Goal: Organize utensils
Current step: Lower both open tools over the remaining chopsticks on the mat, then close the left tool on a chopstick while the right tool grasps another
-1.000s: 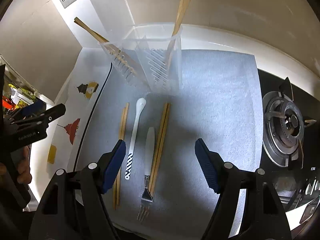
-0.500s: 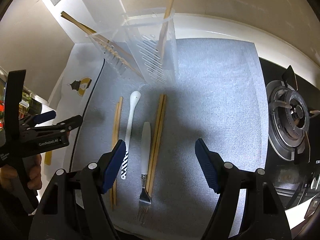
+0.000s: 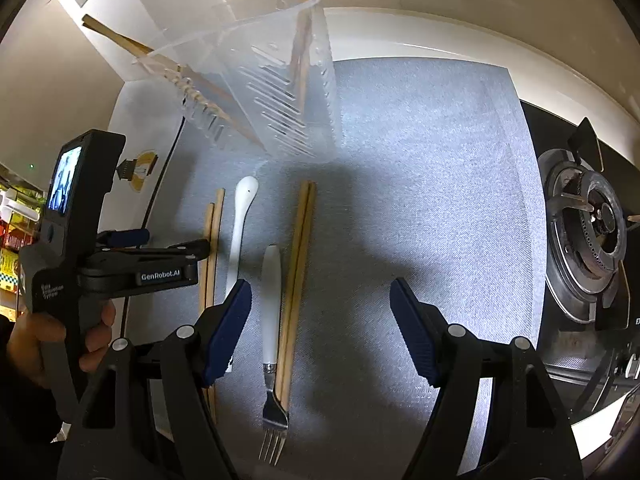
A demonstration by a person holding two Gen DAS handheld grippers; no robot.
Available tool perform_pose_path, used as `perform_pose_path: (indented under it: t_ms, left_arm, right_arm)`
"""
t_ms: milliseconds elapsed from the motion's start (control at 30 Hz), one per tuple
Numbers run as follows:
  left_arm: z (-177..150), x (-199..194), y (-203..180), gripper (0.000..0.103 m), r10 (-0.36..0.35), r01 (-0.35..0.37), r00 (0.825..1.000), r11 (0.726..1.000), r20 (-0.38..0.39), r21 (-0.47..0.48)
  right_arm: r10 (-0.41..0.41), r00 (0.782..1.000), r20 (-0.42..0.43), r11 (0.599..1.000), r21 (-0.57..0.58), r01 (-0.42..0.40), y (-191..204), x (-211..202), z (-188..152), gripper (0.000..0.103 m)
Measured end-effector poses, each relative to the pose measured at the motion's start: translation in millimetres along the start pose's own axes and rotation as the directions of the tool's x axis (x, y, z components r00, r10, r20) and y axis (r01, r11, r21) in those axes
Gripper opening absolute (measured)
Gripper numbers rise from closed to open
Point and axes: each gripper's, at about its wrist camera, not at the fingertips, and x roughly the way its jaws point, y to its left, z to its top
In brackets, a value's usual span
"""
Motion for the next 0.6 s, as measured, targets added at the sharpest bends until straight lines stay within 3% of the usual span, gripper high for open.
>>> perform_pose_path:
  t_ms: [300, 367, 400, 500, 600]
  left_arm:
    - [6.7, 5.2, 3.6, 0.087, 0.017, -0.017, 1.0, 1.0, -0.012, -0.001]
    - [12.5, 6.4, 6.1, 0.084, 0.013, -0.013, 1.0, 1.0, -0.011, 0.001]
    - [15.0, 6.1, 5.7, 0.08, 0.012, -0.012, 1.0, 1.0, -0.01, 0.003]
    - [23.1, 8.4, 5.1, 0.078, 0.0, 0.0, 1.0, 1.0, -0.011, 0.005]
    - [25.9, 11.0, 6.6, 0.078, 0.007, -0.007, 1.0, 1.0, -0.012, 0.01]
  right_arm:
    - [-0.001, 1.0, -0.015, 1.0, -0.02, 0.001, -1.2, 17.5, 10.5, 0.07]
    - [0.009, 0.999, -0.052, 1.0, -0.027, -0.011, -1.0, 30.7, 17.9, 0.052]
    - [0.013, 0.997, -0.073, 0.999, -0.038, -0.015, 0.3, 37.7, 21.4, 0.033]
    - [0.025, 0.995, -0.097, 0.998, -0.053, -0.03, 3.8, 53.8, 28.6, 0.027]
    - [0.048, 0.992, -0.115, 0.998, -0.043, -0.053, 5.0, 65.2, 32.1, 0.027]
